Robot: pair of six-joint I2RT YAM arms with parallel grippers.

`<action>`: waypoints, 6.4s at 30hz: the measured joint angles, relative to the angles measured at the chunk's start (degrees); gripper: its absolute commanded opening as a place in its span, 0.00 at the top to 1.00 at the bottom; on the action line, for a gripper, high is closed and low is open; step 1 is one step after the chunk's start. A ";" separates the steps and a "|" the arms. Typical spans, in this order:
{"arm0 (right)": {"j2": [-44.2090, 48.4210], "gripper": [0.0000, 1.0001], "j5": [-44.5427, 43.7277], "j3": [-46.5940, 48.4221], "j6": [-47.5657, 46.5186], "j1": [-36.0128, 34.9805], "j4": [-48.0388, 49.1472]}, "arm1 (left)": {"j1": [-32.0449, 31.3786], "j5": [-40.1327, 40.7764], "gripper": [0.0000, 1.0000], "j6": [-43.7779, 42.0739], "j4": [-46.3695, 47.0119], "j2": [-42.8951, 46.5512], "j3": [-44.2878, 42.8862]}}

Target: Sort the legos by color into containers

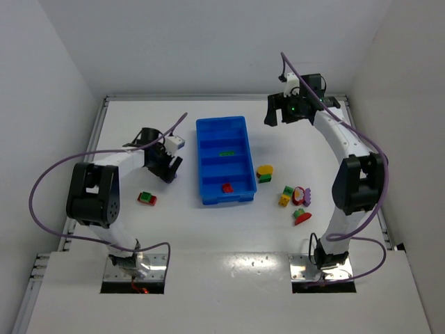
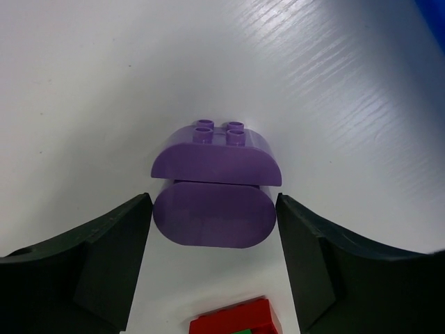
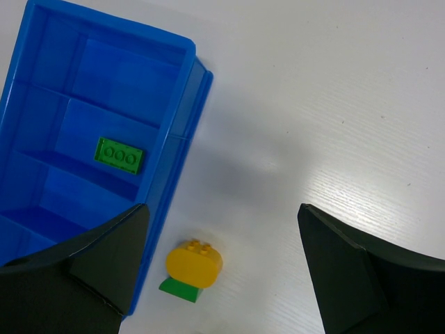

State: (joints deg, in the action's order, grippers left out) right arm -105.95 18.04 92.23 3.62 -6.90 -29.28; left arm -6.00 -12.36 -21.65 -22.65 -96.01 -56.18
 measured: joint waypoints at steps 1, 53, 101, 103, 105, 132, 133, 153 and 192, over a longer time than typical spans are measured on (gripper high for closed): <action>0.00 0.12 0.00 0.00 0.00 0.00 0.00 | 0.00 -0.33 0.27 -0.13 -0.09 -0.22 0.00; -9.38 0.20 36.48 8.66 23.41 -22.18 12.44 | -14.62 -3.26 0.67 10.38 -4.17 27.02 -6.25; -13.07 0.87 27.87 11.52 18.58 -16.26 10.73 | -16.79 0.63 0.73 11.26 -1.51 29.81 0.33; -13.22 0.89 22.82 13.42 15.50 -15.15 9.29 | -16.81 1.18 0.73 11.21 -1.44 30.01 0.33; -13.94 0.89 18.40 15.65 12.33 -14.73 8.26 | -16.63 1.57 0.73 11.17 -1.44 30.01 0.33; -27.23 0.66 -1.86 21.07 -8.92 -14.99 4.68 | -12.26 2.73 0.73 10.08 -1.46 22.43 -4.04; -27.39 0.66 -2.21 21.07 -9.05 -14.99 4.68 | -12.26 2.73 0.73 10.08 -1.40 22.32 -4.13; -27.98 0.32 -4.57 21.16 -8.11 -14.99 4.83 | -11.69 2.25 0.73 10.14 -1.29 19.87 -6.32; 4.22 0.21 -12.92 6.08 -0.55 -1.11 -1.29 | -17.25 2.73 0.78 26.84 -13.05 -28.72 -58.71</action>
State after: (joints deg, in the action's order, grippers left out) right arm -101.73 5.13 98.30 3.07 -8.01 -30.57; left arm -23.24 -9.63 5.19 -35.70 -124.73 -114.89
